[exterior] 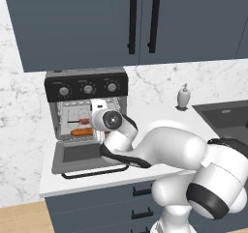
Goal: Pick up the kebab skewer and baguette bread, and place them inside the toaster oven. Close the toaster oven door and start by setting the timer.
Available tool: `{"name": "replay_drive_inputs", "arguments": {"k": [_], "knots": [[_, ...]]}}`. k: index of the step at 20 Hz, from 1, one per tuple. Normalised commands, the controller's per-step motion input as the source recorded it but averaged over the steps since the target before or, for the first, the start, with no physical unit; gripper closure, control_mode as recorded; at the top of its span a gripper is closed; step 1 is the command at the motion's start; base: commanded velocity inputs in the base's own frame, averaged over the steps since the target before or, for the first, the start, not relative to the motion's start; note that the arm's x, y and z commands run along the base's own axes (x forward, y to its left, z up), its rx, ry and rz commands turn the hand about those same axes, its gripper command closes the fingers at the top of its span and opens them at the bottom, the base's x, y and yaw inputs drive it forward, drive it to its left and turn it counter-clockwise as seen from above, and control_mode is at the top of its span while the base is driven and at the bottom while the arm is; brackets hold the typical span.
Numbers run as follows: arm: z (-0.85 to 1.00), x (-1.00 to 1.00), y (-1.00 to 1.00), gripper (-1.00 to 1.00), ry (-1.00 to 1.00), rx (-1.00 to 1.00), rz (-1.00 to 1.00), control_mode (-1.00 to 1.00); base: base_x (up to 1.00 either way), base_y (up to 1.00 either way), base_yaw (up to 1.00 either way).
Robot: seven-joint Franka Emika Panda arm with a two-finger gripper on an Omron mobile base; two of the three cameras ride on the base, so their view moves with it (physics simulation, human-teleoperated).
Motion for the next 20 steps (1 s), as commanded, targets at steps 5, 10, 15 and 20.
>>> {"name": "replay_drive_inputs", "arguments": {"k": [5, 10, 15, 20], "knots": [[0.00, 0.08, 0.00, -1.00, 0.00, 0.00, 0.00, -1.00, 0.00, 0.00, 0.00], [-0.01, 0.05, -0.02, -1.00, 0.00, 0.00, 0.00, -1.00, 0.00, 0.00, 0.00], [-0.01, 0.05, -0.05, -1.00, 0.00, -0.01, 0.00, -1.00, 0.00, 0.00, 0.00], [0.00, 0.03, -0.03, -1.00, 0.00, -0.01, 0.00, -1.00, 0.00, 0.00, 0.00]]}}
